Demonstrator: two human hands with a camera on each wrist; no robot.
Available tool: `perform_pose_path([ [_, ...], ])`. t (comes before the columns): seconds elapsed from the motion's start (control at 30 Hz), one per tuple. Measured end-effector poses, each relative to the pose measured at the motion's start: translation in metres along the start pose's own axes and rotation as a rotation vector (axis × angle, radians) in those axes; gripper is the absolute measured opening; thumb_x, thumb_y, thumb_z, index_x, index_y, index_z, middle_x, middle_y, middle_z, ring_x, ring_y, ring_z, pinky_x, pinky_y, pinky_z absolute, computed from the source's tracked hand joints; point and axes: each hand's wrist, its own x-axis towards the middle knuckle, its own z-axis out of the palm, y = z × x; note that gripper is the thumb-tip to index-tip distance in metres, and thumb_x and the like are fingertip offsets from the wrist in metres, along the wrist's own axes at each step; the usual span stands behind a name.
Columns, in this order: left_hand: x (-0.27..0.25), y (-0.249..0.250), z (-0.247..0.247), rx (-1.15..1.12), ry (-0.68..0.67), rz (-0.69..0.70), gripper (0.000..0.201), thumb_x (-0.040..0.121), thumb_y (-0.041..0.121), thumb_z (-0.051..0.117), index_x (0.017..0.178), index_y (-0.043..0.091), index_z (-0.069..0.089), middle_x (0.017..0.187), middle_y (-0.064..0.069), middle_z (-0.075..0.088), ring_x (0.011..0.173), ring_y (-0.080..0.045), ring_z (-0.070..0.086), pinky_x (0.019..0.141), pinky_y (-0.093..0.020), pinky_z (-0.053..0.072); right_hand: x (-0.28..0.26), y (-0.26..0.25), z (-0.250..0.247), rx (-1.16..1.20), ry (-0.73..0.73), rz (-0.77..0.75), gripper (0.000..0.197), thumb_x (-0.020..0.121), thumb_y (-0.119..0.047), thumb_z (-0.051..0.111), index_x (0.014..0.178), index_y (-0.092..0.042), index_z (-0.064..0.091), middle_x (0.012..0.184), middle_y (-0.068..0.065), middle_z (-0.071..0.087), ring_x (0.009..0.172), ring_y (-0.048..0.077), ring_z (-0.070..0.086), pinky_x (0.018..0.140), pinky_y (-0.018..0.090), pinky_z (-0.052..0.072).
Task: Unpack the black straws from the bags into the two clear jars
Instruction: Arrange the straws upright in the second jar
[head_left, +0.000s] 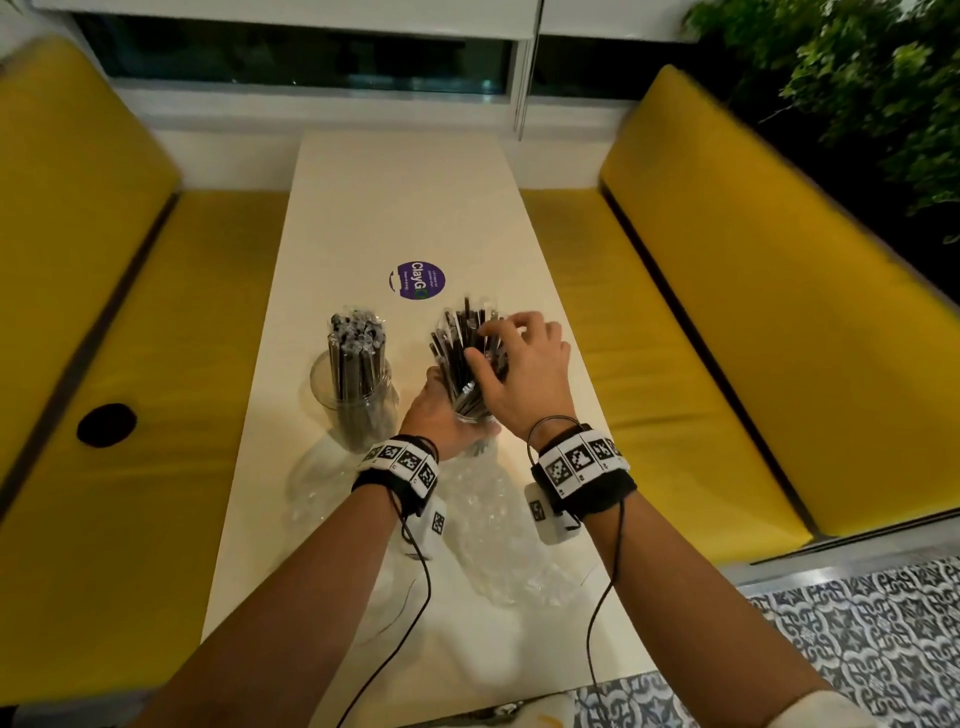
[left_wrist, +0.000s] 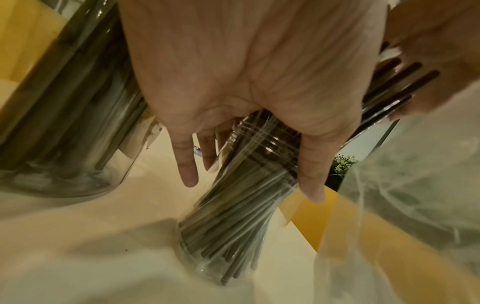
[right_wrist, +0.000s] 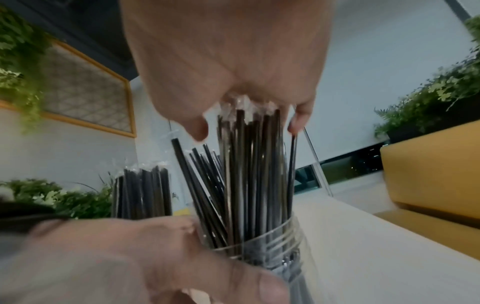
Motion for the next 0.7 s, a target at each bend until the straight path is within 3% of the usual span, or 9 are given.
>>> perform_pose_path([
  [0.07, -0.001, 0.002, 0.0, 0.043, 0.003, 0.018, 0.103, 0.064, 0.056, 0.091, 0.148, 0.023, 0.041, 0.131, 0.006, 0.067, 0.122, -0.021, 0.065, 0.106, -0.039, 0.053, 0.004, -0.004, -0.008, -0.028, 0.157, -0.021, 0.037, 0.091, -0.054, 0.06, 0.119, -0.03, 0.065, 0.126, 0.002, 0.055, 0.113, 0.025, 0.046, 0.092, 0.041, 0.038],
  [0.13, -0.002, 0.004, 0.001, 0.067, 0.016, 0.005, 0.102, 0.068, 0.05, 0.092, 0.151, 0.019, 0.042, 0.138, -0.002, 0.067, 0.131, -0.029, 0.063, 0.11, -0.041, 0.051, 0.015, -0.007, -0.013, -0.056, 0.158, -0.047, 0.052, 0.087, -0.063, 0.058, 0.132, -0.037, 0.058, 0.141, 0.002, 0.048, 0.125, 0.027, 0.042, 0.099, 0.041, 0.036],
  [0.23, -0.002, 0.009, 0.003, 0.055, 0.013, -0.036, 0.098, 0.075, 0.036, 0.093, 0.154, 0.016, 0.039, 0.141, -0.005, 0.065, 0.133, -0.03, 0.061, 0.11, -0.037, 0.048, 0.031, -0.008, -0.007, -0.077, -0.183, -0.111, 0.071, 0.084, -0.068, 0.062, 0.147, -0.043, 0.045, 0.153, 0.005, 0.041, 0.137, 0.032, 0.038, 0.111, 0.045, 0.037],
  [0.3, -0.002, 0.008, 0.002, 0.068, 0.016, -0.051, 0.087, 0.075, 0.04, 0.093, 0.146, 0.015, 0.049, 0.125, 0.0, 0.066, 0.123, -0.028, 0.064, 0.103, -0.032, 0.049, 0.039, -0.005, -0.002, 0.015, -0.321, -0.165, 0.047, 0.089, -0.041, 0.071, 0.133, -0.029, 0.061, 0.132, 0.007, 0.057, 0.12, 0.03, 0.05, 0.104, 0.049, 0.048],
  [0.37, 0.003, 0.0, 0.004, 0.084, 0.012, -0.047, 0.086, 0.07, 0.052, 0.092, 0.139, 0.016, 0.056, 0.116, 0.006, 0.063, 0.113, -0.021, 0.062, 0.098, -0.026, 0.045, 0.042, -0.004, -0.002, 0.207, -0.206, -0.139, 0.018, 0.091, -0.013, 0.067, 0.109, -0.017, 0.068, 0.106, 0.003, 0.062, 0.099, 0.024, 0.055, 0.09, 0.047, 0.053],
  [0.43, 0.005, -0.002, 0.006, 0.093, 0.0, -0.022, 0.097, 0.06, 0.071, 0.085, 0.139, 0.022, 0.058, 0.125, 0.009, 0.068, 0.12, -0.018, 0.061, 0.098, -0.021, 0.039, 0.036, 0.0, -0.004, 0.297, 0.028, -0.069, 0.015, 0.09, -0.005, 0.062, 0.098, -0.017, 0.065, 0.097, -0.002, 0.061, 0.089, 0.02, 0.055, 0.083, 0.041, 0.051],
  [0.5, 0.007, -0.004, 0.006, 0.085, -0.011, -0.028, 0.098, 0.06, 0.069, 0.086, 0.141, 0.022, 0.058, 0.129, 0.01, 0.067, 0.125, -0.015, 0.059, 0.1, -0.019, 0.036, 0.026, 0.004, -0.006, 0.123, 0.097, -0.067, 0.013, 0.09, -0.013, 0.061, 0.097, -0.023, 0.065, 0.098, -0.005, 0.063, 0.094, 0.022, 0.053, 0.082, 0.037, 0.039],
  [0.6, 0.006, -0.004, 0.005, 0.068, -0.031, -0.028, 0.088, 0.067, 0.048, 0.095, 0.14, 0.018, 0.056, 0.122, 0.011, 0.062, 0.117, -0.014, 0.058, 0.102, -0.023, 0.041, 0.016, 0.01, -0.005, -0.051, -0.026, -0.068, 0.011, 0.093, -0.035, 0.061, 0.101, -0.031, 0.068, 0.118, -0.005, 0.061, 0.114, 0.024, 0.047, 0.089, 0.036, 0.024],
  [0.7, 0.008, -0.005, 0.006, 0.015, -0.04, -0.029, 0.102, 0.052, 0.063, 0.093, 0.138, 0.021, 0.056, 0.13, 0.01, 0.07, 0.125, -0.018, 0.064, 0.115, -0.034, 0.047, 0.026, 0.002, -0.015, 0.086, 0.181, -0.014, 0.024, 0.09, -0.046, 0.061, 0.109, -0.033, 0.065, 0.13, -0.002, 0.054, 0.121, 0.022, 0.043, 0.096, 0.038, 0.03],
])
